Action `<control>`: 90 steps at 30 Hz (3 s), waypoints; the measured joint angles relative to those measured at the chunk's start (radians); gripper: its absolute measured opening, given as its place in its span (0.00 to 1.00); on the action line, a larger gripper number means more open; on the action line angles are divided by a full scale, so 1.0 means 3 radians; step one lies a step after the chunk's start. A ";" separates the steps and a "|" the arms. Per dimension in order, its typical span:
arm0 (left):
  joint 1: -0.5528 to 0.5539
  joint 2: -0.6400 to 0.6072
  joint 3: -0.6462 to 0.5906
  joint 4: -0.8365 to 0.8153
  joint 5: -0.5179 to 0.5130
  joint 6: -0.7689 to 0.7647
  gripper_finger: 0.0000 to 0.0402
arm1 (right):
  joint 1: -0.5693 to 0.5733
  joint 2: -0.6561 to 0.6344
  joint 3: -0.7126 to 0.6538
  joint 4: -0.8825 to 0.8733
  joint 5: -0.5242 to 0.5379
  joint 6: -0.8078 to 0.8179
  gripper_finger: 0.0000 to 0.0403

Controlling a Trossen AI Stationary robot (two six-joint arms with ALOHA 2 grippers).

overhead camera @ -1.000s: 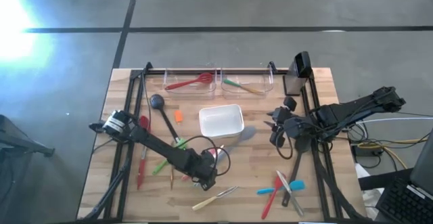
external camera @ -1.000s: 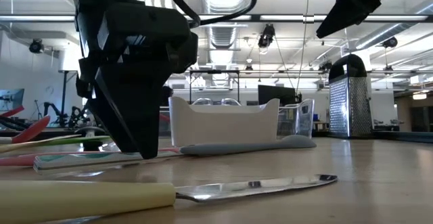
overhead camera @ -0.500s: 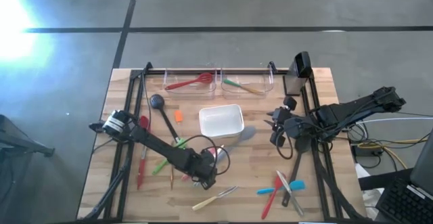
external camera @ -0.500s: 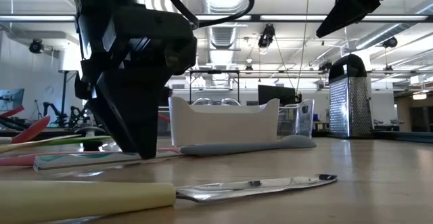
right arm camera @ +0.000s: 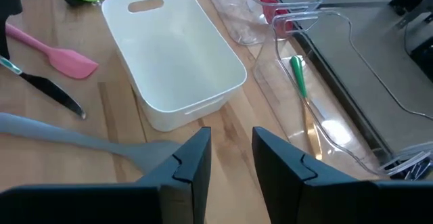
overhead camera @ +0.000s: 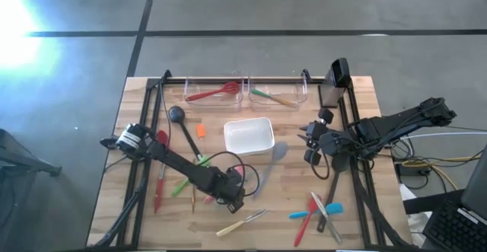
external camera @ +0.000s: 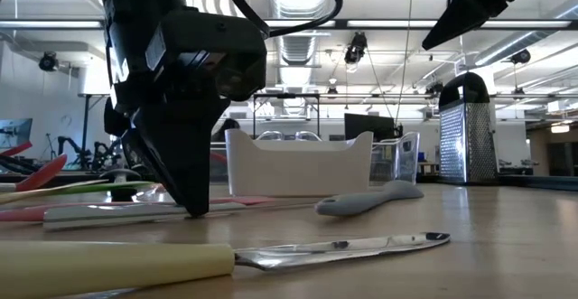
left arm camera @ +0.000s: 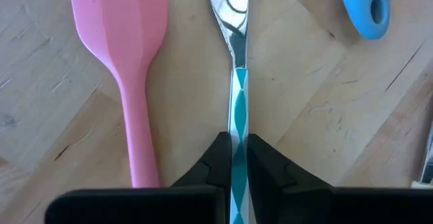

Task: Pick & Place Kitchen Items
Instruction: Put the blue table knife into the right transparent bin

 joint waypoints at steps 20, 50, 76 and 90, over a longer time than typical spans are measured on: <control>0.0053 -0.0556 0.0006 -0.0035 -0.0365 0.0272 0.07 | 0.0000 0.0001 0.0000 -0.0006 0.0000 -0.0067 0.16; 0.1857 -0.1344 0.0542 -0.0510 -0.0370 0.2915 0.07 | 0.0001 0.0011 0.0000 0.0140 -0.0005 -0.0069 0.16; 0.2706 0.0037 0.2478 -0.0839 -0.0798 0.6418 0.07 | 0.0002 -0.0197 0.0000 -0.0091 -0.0037 -0.0044 0.14; 0.2688 0.0823 0.3137 -0.0738 -0.0925 0.6889 0.07 | 0.0002 -0.0201 0.0000 -0.0165 -0.0028 -0.0080 0.15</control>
